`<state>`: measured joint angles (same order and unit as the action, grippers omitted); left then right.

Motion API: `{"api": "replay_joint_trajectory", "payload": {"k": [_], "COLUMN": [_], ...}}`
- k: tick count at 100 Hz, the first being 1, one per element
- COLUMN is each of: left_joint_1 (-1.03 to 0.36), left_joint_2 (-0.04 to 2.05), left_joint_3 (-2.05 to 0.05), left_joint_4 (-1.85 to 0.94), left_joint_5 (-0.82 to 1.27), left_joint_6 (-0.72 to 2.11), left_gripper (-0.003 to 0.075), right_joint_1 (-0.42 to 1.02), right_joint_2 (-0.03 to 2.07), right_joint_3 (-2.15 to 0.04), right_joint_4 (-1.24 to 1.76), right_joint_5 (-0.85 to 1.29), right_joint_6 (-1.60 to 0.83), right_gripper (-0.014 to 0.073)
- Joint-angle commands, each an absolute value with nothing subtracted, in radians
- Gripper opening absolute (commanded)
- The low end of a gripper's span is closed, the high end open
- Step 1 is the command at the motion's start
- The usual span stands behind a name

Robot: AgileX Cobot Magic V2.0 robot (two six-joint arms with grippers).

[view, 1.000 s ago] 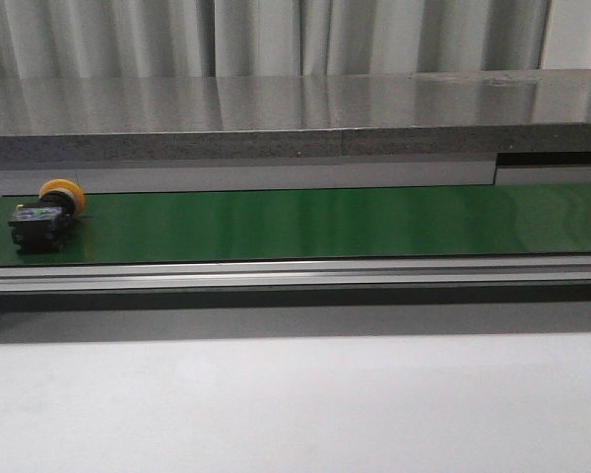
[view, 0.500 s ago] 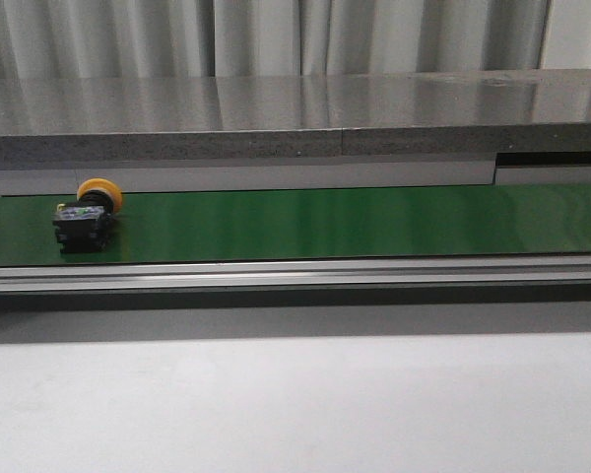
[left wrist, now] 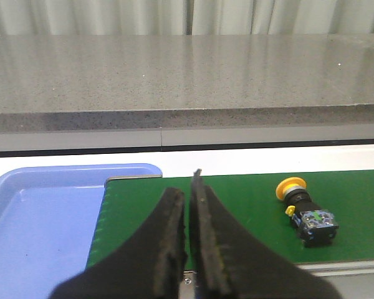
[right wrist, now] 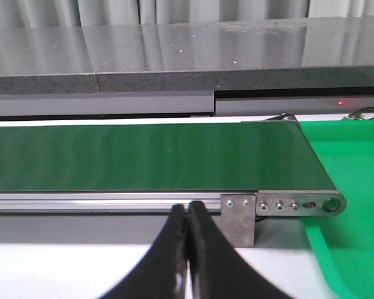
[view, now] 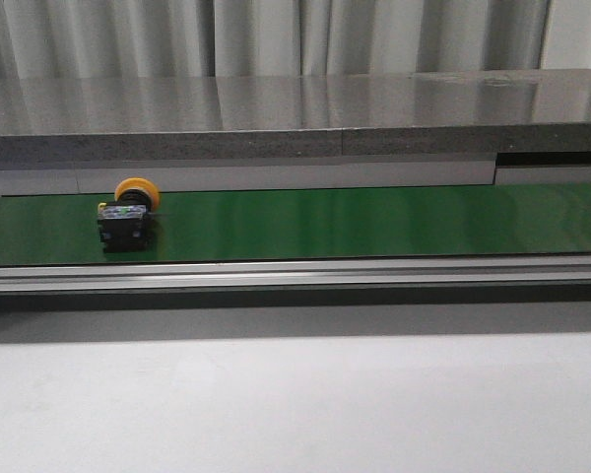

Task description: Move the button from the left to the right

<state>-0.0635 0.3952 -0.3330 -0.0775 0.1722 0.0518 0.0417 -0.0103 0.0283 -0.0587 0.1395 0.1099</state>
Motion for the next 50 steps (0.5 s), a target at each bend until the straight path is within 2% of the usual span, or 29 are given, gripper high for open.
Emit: {"api": "replay_joint_trajectory", "payload": {"k": [1,50], "left_joint_1": [-0.071,-0.071], "left_joint_2": [0.399,0.399], "left_joint_3": [-0.361,-0.361], "left_joint_4": [-0.087,-0.087], "left_joint_5": [0.086,0.090], "left_joint_6": [0.051,0.051], "left_gripper": [-0.0020,-0.0020], "right_joint_1": [0.045,0.045], "right_joint_2": [-0.032,-0.032], "right_joint_3": [0.012,0.012], "right_joint_4": [-0.063,-0.063], "right_joint_5": [0.052,0.035], "right_joint_6": [0.107,0.107], "right_gripper": [-0.0068,-0.0068]}}
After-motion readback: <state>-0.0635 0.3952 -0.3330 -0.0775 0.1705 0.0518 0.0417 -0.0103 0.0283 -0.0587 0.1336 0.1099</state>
